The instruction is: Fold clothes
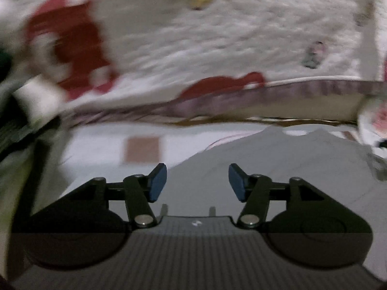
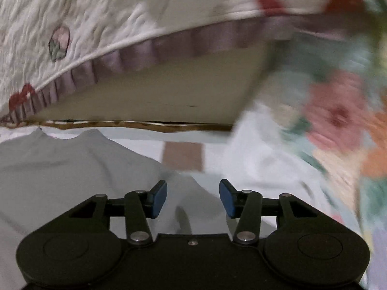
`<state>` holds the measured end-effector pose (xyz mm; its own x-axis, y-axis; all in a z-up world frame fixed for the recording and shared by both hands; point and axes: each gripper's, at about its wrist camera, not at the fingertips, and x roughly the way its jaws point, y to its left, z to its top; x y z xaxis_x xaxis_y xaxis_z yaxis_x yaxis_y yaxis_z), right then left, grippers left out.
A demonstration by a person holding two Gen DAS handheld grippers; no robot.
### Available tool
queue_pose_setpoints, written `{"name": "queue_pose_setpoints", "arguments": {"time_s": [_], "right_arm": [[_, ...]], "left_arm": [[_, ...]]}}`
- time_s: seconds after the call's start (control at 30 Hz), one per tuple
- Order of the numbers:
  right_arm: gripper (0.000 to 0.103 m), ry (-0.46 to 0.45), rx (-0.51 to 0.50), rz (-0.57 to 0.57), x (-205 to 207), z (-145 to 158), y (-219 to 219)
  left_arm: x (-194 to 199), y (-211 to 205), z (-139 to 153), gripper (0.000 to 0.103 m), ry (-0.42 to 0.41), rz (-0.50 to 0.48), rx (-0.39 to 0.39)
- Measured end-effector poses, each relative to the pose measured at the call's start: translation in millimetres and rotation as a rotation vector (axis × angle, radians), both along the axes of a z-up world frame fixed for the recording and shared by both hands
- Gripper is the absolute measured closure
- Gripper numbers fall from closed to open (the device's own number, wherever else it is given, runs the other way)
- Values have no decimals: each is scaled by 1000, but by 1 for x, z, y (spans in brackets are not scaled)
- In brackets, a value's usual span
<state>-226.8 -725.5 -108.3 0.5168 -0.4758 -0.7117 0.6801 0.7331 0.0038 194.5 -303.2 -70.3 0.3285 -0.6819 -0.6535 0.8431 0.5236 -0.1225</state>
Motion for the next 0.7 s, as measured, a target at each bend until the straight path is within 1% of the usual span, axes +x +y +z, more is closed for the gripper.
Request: {"name": "queue_pose_setpoints", "arguments": {"time_s": [0.03,0.1,0.17,0.2,0.27,0.33,0.4,0.43,0.47,0.5,0.53,0.6,0.63,0.67,0.7], "right_arm": [[50,10,24,13,14,-2,-5],[50,26,55,52,38,-5,-10],[50,45,52,98,54,-10,-6],[49,65,67,108,59,-16,-8],[47,113,102,120,66,-28,-12],[47,156,114,125,72,-37,-15],[47,179,82,132,76,-41,-14],[41,219,53,138,79,-45,-12],[37,233,34,137,81,-46,-13],[32,237,21,134,83,-46,-13],[26,240,8,131,85,-46,-14],[20,218,20,88,85,-48,-20],[23,184,41,82,83,-48,-21],[30,142,66,84,81,-48,-20],[55,100,92,85,78,-49,-20]], "left_arm": [[4,-17,-5,47,-2,-29,4],[20,-50,-20,47,-11,-56,40],[31,-71,-35,47,-22,-96,102],[36,-82,-43,47,-27,-118,132],[39,-94,-59,44,2,-186,166],[40,-100,-71,44,36,-236,178],[40,-106,-82,41,74,-286,183],[38,-107,-84,36,64,-296,165],[35,-109,-86,33,54,-306,148],[33,-110,-87,32,59,-310,147],[30,-112,-88,32,46,-304,151],[15,-116,-89,32,-28,-307,180],[8,-117,-90,46,-61,-308,193],[6,-117,-88,72,-33,-310,176],[4,-116,-86,86,-1,-314,162]]}}
